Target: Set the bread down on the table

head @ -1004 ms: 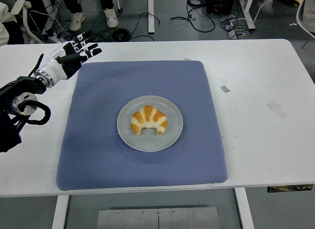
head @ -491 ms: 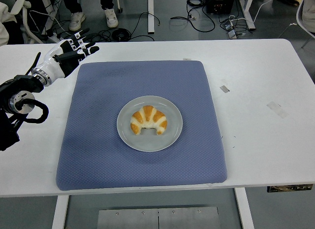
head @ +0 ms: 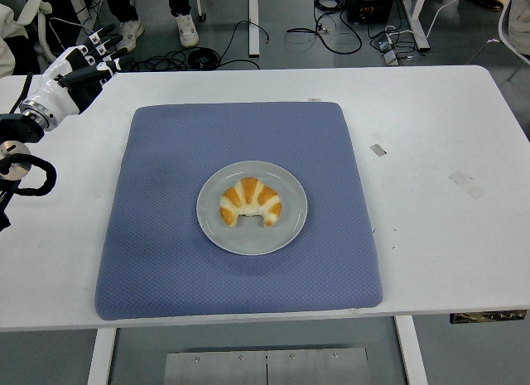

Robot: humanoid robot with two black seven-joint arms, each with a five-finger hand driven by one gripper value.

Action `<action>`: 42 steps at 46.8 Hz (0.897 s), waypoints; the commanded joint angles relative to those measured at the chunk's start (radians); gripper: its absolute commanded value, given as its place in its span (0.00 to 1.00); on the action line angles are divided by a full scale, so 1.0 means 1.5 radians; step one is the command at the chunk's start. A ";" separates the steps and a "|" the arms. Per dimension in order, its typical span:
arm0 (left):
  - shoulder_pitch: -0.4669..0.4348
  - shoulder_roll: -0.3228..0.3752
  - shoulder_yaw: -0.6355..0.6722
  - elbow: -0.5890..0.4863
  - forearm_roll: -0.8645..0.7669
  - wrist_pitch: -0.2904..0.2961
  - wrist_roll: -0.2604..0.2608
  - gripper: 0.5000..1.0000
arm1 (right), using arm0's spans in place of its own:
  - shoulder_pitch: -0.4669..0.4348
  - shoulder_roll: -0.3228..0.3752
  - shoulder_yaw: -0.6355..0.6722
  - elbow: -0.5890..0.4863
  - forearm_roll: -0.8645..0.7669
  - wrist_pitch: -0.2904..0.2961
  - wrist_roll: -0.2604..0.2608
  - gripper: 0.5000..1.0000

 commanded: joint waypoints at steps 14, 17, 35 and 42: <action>-0.039 -0.003 0.065 -0.021 0.061 0.004 -0.001 0.96 | 0.000 0.000 0.001 0.000 0.000 0.000 0.000 1.00; -0.041 -0.001 0.067 -0.027 0.088 0.003 -0.003 0.96 | 0.000 0.000 0.000 0.000 0.000 0.000 0.000 1.00; -0.063 0.010 0.082 -0.024 0.104 0.001 -0.002 0.96 | 0.000 0.000 0.000 0.000 0.000 0.000 0.000 1.00; -0.067 0.011 0.102 -0.029 0.122 0.001 -0.002 0.96 | 0.000 0.000 0.001 0.000 0.000 0.000 0.000 1.00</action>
